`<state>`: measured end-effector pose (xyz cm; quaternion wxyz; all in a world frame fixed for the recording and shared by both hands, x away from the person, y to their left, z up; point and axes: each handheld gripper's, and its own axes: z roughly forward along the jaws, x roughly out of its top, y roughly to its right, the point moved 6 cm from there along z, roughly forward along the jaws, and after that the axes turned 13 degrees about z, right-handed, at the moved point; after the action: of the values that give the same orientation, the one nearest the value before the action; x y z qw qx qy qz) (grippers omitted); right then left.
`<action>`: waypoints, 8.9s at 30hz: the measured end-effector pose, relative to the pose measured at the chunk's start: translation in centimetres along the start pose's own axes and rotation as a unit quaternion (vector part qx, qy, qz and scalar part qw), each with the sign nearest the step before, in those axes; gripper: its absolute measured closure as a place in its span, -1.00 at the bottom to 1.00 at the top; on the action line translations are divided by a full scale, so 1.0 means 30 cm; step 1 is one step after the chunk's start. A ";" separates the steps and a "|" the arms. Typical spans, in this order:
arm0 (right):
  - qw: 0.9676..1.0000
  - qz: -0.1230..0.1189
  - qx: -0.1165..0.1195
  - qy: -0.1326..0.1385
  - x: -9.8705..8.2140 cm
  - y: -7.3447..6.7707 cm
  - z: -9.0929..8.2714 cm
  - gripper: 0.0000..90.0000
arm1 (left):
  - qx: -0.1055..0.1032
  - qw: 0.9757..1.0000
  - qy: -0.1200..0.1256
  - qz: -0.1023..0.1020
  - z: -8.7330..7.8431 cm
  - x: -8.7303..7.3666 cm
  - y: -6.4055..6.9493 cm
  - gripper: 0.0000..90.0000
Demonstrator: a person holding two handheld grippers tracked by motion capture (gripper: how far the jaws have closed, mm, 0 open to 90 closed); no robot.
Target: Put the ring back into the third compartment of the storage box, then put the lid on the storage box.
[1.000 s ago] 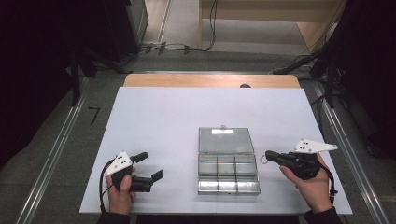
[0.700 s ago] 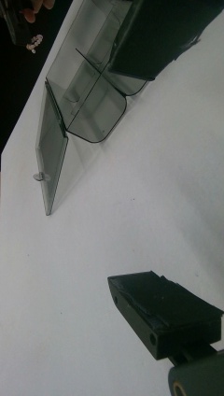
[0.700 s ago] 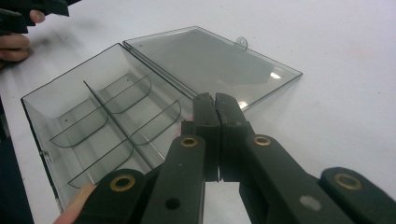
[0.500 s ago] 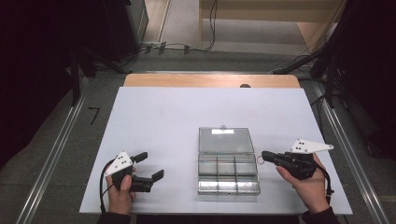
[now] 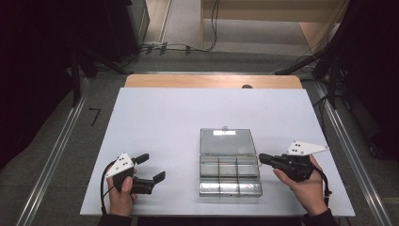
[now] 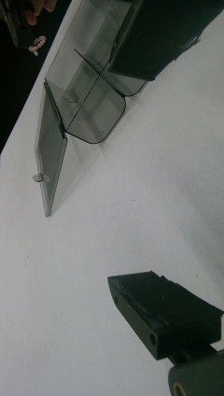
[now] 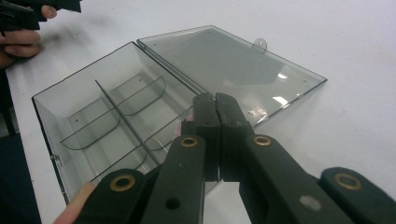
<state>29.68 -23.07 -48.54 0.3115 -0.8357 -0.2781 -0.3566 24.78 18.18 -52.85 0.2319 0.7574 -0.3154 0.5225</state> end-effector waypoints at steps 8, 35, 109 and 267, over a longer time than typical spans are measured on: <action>1.000 -0.001 0.007 -0.005 -0.002 -0.013 0.015 0.93 | 0.001 1.000 0.000 0.000 0.002 0.000 0.002 -0.99; 0.999 -0.013 0.015 -0.027 -0.025 -0.041 0.082 0.93 | 0.000 1.000 0.000 0.000 0.003 0.000 0.003 -0.99; 1.000 -0.008 0.021 -0.012 -0.035 -0.052 0.125 0.06 | -0.003 1.000 -0.005 0.006 0.006 0.000 0.006 -0.99; 0.990 0.138 -0.006 -0.025 0.060 0.139 0.258 -0.91 | -0.066 0.990 -0.089 -0.087 0.526 0.173 0.057 -0.65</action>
<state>36.86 -19.79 -52.77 0.3461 -0.8764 -0.1658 -0.2909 35.06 5.01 -53.40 0.2968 0.8085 -0.3011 0.4094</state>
